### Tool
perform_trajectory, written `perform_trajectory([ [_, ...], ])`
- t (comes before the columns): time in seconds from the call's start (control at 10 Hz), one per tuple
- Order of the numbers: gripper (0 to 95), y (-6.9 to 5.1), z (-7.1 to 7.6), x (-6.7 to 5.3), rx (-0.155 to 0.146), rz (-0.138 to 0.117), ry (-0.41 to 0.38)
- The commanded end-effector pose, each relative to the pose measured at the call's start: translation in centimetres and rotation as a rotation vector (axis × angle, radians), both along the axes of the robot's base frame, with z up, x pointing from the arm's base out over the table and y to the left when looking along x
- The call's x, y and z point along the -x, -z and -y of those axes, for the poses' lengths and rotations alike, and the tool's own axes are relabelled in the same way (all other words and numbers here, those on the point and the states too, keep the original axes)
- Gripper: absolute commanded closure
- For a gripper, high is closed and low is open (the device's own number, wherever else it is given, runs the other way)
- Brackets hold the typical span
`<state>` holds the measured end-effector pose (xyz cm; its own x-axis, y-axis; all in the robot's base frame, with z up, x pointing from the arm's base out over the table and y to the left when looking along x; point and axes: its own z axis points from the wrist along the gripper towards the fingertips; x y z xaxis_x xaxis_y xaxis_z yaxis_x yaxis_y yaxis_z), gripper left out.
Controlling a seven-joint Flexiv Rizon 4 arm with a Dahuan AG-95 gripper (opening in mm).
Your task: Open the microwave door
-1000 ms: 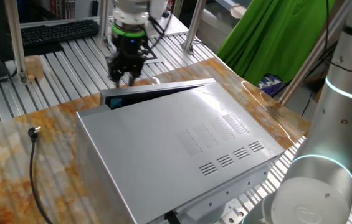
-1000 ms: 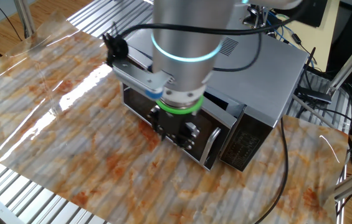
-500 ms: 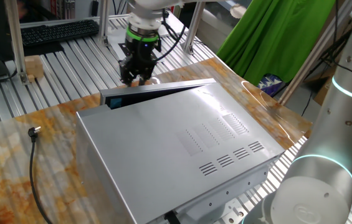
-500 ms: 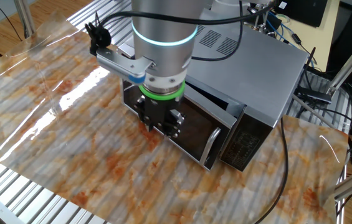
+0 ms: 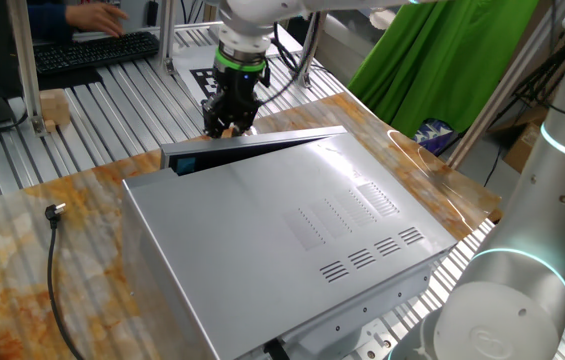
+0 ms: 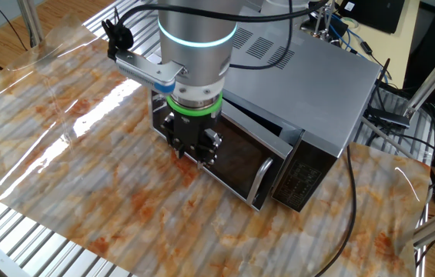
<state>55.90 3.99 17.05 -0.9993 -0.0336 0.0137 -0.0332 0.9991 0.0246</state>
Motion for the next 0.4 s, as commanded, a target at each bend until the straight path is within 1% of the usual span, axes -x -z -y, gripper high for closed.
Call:
perform_trajectory([
  [0.1, 57.0, 0.05, 0.15, -0.05, 0.001, -0.014, -0.017],
  [0.4, 57.0, 0.12, 0.31, 0.04, 0.001, -0.014, -0.023],
])
